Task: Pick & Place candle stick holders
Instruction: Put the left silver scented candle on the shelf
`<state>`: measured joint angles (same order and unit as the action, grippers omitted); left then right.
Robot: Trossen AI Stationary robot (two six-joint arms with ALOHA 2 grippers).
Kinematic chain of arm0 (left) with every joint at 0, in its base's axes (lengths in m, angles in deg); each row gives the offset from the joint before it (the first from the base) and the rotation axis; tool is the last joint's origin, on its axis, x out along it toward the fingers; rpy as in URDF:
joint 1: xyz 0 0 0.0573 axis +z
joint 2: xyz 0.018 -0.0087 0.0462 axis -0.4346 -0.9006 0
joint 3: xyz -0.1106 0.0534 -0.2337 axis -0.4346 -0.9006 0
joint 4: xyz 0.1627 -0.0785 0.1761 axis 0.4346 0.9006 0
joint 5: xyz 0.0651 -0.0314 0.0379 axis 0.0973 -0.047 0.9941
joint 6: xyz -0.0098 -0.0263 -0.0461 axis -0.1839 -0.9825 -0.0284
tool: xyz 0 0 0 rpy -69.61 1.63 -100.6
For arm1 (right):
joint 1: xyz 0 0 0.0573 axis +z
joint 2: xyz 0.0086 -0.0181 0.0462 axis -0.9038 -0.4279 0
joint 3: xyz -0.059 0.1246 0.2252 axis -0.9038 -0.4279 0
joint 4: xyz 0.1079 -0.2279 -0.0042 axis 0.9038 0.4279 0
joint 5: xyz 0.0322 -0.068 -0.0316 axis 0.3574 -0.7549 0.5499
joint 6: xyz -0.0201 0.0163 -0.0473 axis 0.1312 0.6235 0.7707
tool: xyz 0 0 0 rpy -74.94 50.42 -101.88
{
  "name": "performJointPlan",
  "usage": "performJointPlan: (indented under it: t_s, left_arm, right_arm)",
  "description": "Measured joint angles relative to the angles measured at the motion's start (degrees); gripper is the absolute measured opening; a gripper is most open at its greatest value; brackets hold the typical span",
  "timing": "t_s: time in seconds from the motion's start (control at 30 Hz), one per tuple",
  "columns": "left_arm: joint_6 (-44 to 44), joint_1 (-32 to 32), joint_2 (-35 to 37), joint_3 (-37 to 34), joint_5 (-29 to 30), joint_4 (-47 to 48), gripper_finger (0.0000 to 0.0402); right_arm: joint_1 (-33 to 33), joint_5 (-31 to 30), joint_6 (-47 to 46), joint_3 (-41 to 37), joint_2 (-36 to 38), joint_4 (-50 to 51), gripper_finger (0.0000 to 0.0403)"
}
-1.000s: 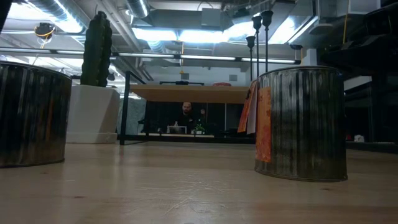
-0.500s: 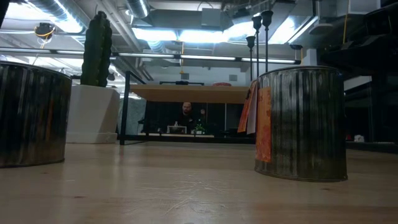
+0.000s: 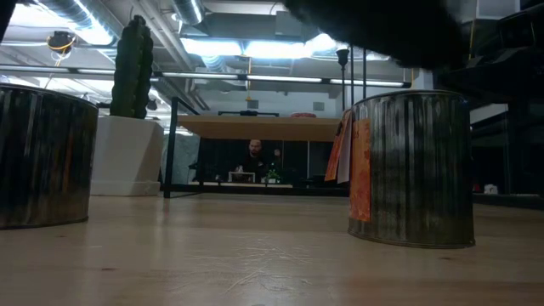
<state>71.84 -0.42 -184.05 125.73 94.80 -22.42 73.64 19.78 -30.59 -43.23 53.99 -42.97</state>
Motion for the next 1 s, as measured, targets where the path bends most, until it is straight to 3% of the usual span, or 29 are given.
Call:
performJointPlan:
  t_s: [0.23,0.47,0.77,1.0]
  left_arm:
    - [-0.2,0.0,-1.9,0.0,0.2,-0.3,0.0271]
    - [-0.3,0.2,-1.9,0.0,0.3,0.3,0.0235]
    - [-8.7,2.1,-1.6,0.2,0.3,6.0,0.0189]
    - [-6.5,2.1,-1.7,0.1,6.2,6.9,0.0149]
  right_arm:
    - [0.0,0.0,0.0,0.0,0.0,0.0,0.01]
    - [0.0,0.0,0.0,0.0,0.0,0.0,0.01]
    - [0.0,0.0,0.0,0.0,0.0,0.0,0.01]
    - [0.0,0.0,0.0,0.0,0.0,0.0,0.01]
